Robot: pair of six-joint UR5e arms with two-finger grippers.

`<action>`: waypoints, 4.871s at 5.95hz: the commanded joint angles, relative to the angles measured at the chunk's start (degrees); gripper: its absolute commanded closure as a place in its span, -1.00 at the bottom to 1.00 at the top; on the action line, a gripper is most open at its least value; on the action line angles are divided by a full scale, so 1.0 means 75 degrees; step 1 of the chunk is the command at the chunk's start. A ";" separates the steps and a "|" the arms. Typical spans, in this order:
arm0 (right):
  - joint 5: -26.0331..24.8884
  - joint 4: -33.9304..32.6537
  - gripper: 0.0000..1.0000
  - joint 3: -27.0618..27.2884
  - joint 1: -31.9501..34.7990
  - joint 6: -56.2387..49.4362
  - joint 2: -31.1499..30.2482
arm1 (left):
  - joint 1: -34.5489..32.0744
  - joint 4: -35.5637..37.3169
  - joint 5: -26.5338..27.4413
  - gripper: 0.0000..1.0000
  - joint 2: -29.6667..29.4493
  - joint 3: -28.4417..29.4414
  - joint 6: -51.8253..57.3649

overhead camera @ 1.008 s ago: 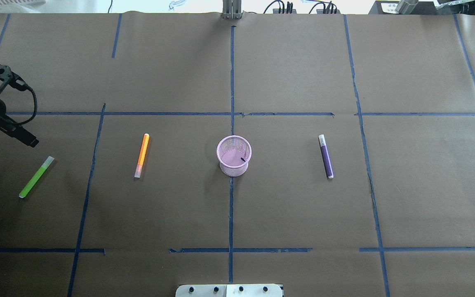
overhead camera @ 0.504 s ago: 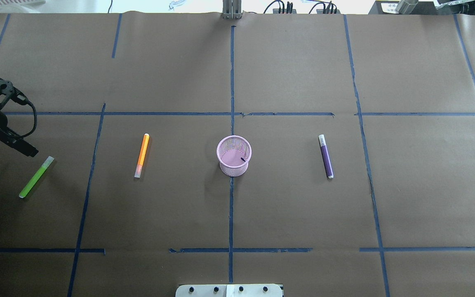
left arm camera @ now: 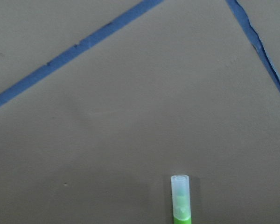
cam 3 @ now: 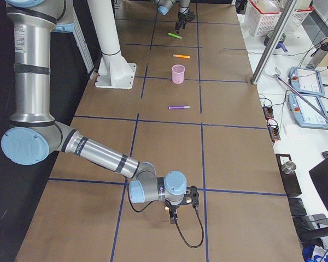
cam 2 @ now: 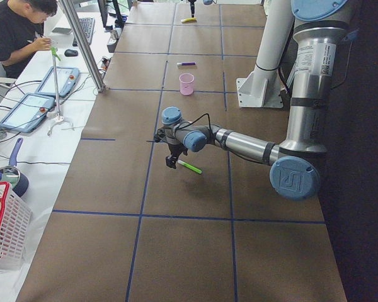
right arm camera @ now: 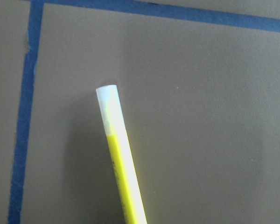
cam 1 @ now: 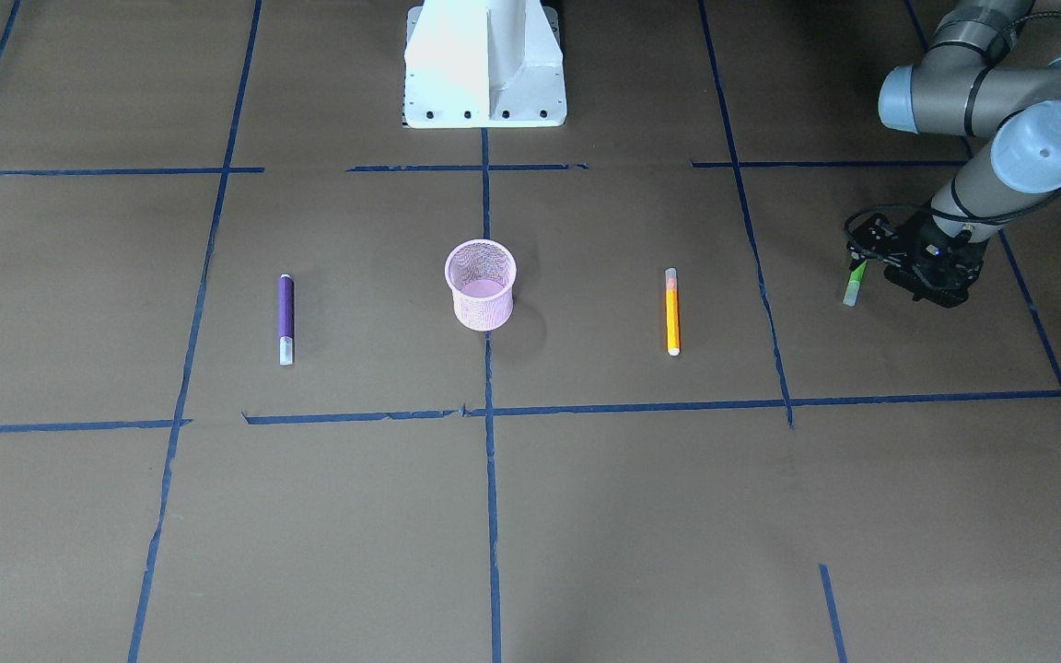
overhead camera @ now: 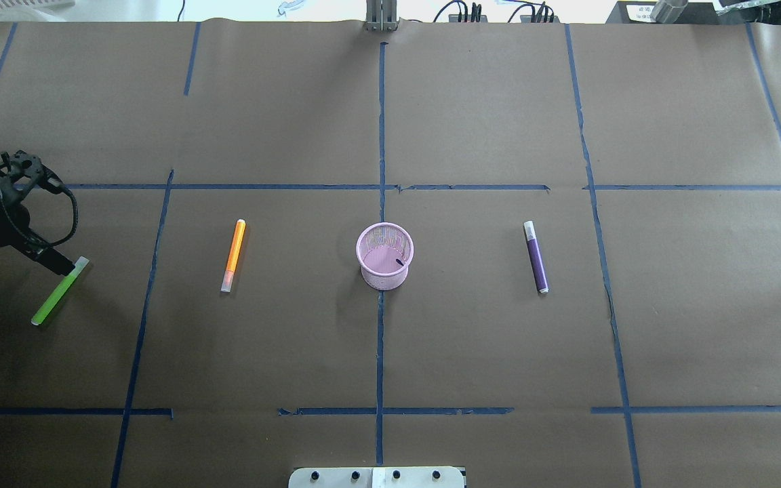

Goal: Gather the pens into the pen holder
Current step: 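Lower the left gripper onto the green highlighter and grasp it, then lift the green highlighter and carry it over the lilac pen holder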

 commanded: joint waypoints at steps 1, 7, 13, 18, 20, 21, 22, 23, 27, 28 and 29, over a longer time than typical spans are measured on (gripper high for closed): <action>0.0007 0.0077 -1.00 -0.0088 -0.0041 0.0034 0.0011 | 0.0301 -0.0137 0.0165 -1.00 -0.0010 0.0199 -0.0008; 0.0007 0.0089 -1.00 -0.0076 -0.0041 0.0046 0.0046 | 0.0478 -0.0337 0.0225 -0.31 -0.0010 0.0235 -0.0008; 0.0019 0.0089 -1.00 -0.0076 -0.0041 0.0057 0.0057 | 0.0478 -0.0313 0.0225 0.86 -0.0057 0.0235 0.0051; 0.0019 0.0089 -1.00 -0.0064 -0.0041 0.0057 0.0069 | 0.0068 0.1706 -0.0044 0.92 -0.2107 -0.1089 -0.0158; 0.0019 0.0077 -1.00 -0.0111 -0.0041 0.0046 0.0069 | 0.0395 0.1796 -0.0068 0.99 -0.3544 -0.0925 -0.1606; 0.0042 0.0066 -1.00 -0.0158 -0.0041 0.0046 0.0069 | 0.0640 0.1274 -0.0068 0.99 -0.3851 -0.0902 -0.2228; 0.0089 0.0066 -1.00 -0.0158 -0.0064 0.0046 0.0092 | 0.0735 0.0074 -0.0056 0.99 -0.3912 -0.0705 -0.3197; 0.0101 0.0066 -1.00 -0.0158 -0.0157 0.0046 0.0174 | 0.0852 -0.0727 -0.0056 1.00 -0.4028 -0.0424 -0.3578; 0.0183 0.0077 -1.00 -0.0123 -0.0193 0.0046 0.0222 | 0.1777 -0.4442 0.0740 1.00 -0.4956 0.1322 -0.4906; 0.0183 0.0077 -1.00 -0.0123 -0.0193 0.0046 0.0222 | 0.2034 -0.5216 0.1066 1.00 -0.4909 0.1487 -0.4918; 0.0183 0.0077 -1.00 -0.0111 -0.0193 0.0046 0.0222 | 0.2130 -0.5919 0.1289 1.00 -0.4711 0.1628 -0.4918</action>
